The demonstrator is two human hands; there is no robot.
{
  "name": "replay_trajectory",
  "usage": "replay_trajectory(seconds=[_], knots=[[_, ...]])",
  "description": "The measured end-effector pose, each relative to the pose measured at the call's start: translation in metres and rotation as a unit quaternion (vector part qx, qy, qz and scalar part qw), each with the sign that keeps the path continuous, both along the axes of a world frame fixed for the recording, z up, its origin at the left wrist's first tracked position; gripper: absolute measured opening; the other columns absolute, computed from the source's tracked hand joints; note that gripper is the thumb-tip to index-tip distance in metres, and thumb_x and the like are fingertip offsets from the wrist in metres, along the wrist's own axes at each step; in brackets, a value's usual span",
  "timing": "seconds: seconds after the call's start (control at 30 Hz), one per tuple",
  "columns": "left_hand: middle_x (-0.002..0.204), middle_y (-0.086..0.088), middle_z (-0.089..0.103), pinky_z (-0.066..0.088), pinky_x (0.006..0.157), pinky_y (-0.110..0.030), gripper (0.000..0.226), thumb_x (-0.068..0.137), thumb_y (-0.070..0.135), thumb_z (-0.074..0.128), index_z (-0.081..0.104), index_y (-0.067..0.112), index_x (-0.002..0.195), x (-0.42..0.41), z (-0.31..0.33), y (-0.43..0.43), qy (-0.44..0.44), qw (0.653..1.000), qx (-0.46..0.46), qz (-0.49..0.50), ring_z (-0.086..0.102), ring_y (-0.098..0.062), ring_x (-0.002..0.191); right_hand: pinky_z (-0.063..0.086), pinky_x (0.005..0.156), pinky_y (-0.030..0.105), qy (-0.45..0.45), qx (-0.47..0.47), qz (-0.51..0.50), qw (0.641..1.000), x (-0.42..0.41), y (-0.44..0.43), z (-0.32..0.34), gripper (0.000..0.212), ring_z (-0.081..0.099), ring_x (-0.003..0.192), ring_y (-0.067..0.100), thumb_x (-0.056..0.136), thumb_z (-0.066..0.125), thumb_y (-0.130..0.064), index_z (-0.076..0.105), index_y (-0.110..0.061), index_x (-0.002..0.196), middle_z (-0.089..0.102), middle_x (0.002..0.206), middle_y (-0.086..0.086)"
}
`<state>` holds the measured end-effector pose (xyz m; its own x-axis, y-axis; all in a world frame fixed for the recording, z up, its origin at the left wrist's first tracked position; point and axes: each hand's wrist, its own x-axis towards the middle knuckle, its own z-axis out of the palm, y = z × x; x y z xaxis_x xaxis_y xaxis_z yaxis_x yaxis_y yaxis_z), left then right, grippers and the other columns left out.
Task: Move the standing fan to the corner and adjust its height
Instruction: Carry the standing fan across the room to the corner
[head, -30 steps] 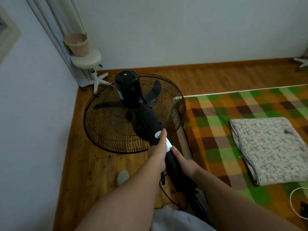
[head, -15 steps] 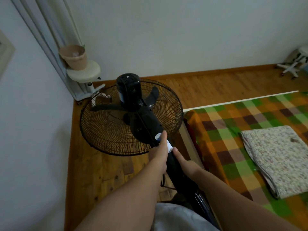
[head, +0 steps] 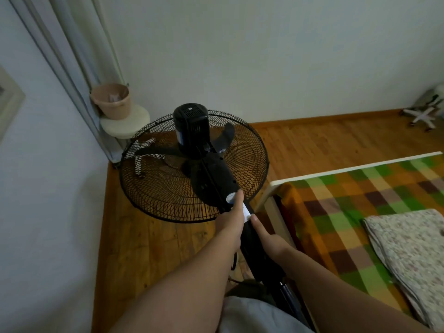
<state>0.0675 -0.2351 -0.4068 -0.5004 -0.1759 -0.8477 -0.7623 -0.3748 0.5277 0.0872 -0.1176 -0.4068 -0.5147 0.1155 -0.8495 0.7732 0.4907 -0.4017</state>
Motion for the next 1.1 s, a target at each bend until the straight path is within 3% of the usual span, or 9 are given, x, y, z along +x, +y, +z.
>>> replay_trajectory(seconds=[0.1, 0.2, 0.3, 0.47, 0.63, 0.73, 0.83, 0.97, 1.1], knots=[[0.127, -0.011, 0.060, 0.048, 0.095, -0.046, 0.099, 0.062, 0.082, 0.066, 0.054, 0.010, 0.130, -0.038, 0.002, -0.006, -0.017, 1.000, -0.005, -0.003, 0.058, -0.032, 0.115, 0.047, 0.082, 0.035, -0.001, -0.012, -0.014, 1.000, -0.036, -0.005, -0.007, 0.107, 0.064, 0.097, 0.025, 0.058, 0.036, -0.096, 0.063, -0.012, 0.119, 0.065, 0.117, 0.012], [0.126, -0.010, 0.061, 0.048, 0.094, -0.046, 0.100, 0.062, 0.081, 0.068, 0.053, 0.010, 0.131, -0.081, 0.003, -0.009, -0.027, 1.000, -0.009, 0.001, 0.059, -0.032, 0.113, 0.048, 0.089, 0.037, -0.007, -0.020, -0.014, 1.000, -0.081, -0.006, -0.010, 0.125, 0.064, 0.102, 0.026, 0.034, 0.037, -0.101, 0.063, -0.012, 0.119, 0.064, 0.120, 0.012], [0.115, -0.009, 0.061, 0.048, 0.086, -0.043, 0.098, 0.062, 0.081, 0.068, 0.055, 0.011, 0.129, -0.130, 0.006, -0.008, -0.033, 0.999, -0.012, -0.003, 0.059, -0.030, 0.102, 0.048, 0.096, 0.040, -0.015, -0.027, -0.025, 0.999, -0.133, -0.003, -0.013, 0.121, 0.063, 0.105, 0.027, 0.042, 0.040, -0.101, 0.062, -0.012, 0.122, 0.063, 0.122, 0.012], [0.129, -0.012, 0.060, 0.046, 0.084, -0.044, 0.103, 0.061, 0.080, 0.070, 0.051, 0.011, 0.135, -0.190, 0.006, -0.008, -0.042, 0.999, -0.018, 0.001, 0.059, -0.034, 0.114, 0.048, 0.094, 0.037, -0.009, -0.043, -0.034, 0.998, -0.190, -0.004, -0.011, 0.111, 0.061, 0.100, 0.026, 0.039, 0.045, -0.099, 0.063, -0.013, 0.107, 0.062, 0.116, 0.011], [0.129, -0.012, 0.060, 0.046, 0.086, -0.045, 0.105, 0.061, 0.083, 0.068, 0.051, 0.011, 0.136, -0.237, 0.007, -0.012, -0.045, 0.999, -0.014, -0.022, 0.059, -0.035, 0.114, 0.046, 0.092, 0.036, -0.026, -0.045, -0.054, 0.997, -0.236, -0.007, -0.010, 0.113, 0.059, 0.100, 0.025, 0.049, 0.045, -0.098, 0.060, -0.010, 0.119, 0.061, 0.118, 0.011], [0.128, -0.012, 0.060, 0.046, 0.084, -0.044, 0.105, 0.061, 0.083, 0.068, 0.051, 0.011, 0.135, -0.269, 0.002, -0.017, -0.052, 0.998, -0.020, -0.039, 0.059, -0.035, 0.113, 0.046, 0.094, 0.036, -0.017, -0.042, -0.071, 0.996, -0.263, -0.014, -0.010, 0.107, 0.060, 0.088, 0.022, 0.036, 0.045, -0.100, 0.061, -0.013, 0.096, 0.061, 0.097, 0.006], [0.130, -0.013, 0.060, 0.048, 0.096, -0.048, 0.108, 0.059, 0.084, 0.068, 0.051, 0.010, 0.136, -0.304, -0.003, -0.023, -0.053, 0.996, -0.015, -0.065, 0.059, -0.036, 0.115, 0.046, 0.097, 0.038, -0.008, -0.027, -0.091, 0.995, -0.292, -0.020, -0.013, 0.128, 0.060, 0.102, 0.026, 0.018, 0.043, -0.103, 0.062, -0.013, 0.107, 0.062, 0.114, 0.011], [0.130, -0.014, 0.059, 0.047, 0.099, -0.049, 0.108, 0.058, 0.086, 0.066, 0.052, 0.009, 0.134, -0.358, -0.013, -0.039, -0.060, 0.992, -0.022, -0.107, 0.057, -0.036, 0.116, 0.041, 0.100, 0.038, -0.003, -0.024, -0.123, 0.992, -0.338, -0.038, -0.014, 0.130, 0.054, 0.118, 0.029, 0.037, 0.043, -0.098, 0.051, -0.010, 0.133, 0.053, 0.138, 0.014], [0.132, -0.014, 0.059, 0.048, 0.097, -0.048, 0.107, 0.060, 0.084, 0.066, 0.052, 0.010, 0.136, -0.419, -0.018, -0.064, -0.064, 0.988, -0.017, -0.142, 0.057, -0.036, 0.116, 0.041, 0.096, 0.035, -0.008, -0.022, -0.159, 0.987, -0.387, -0.066, -0.016, 0.114, 0.053, 0.122, 0.029, 0.061, 0.042, -0.093, 0.050, -0.010, 0.138, 0.051, 0.140, 0.014]])
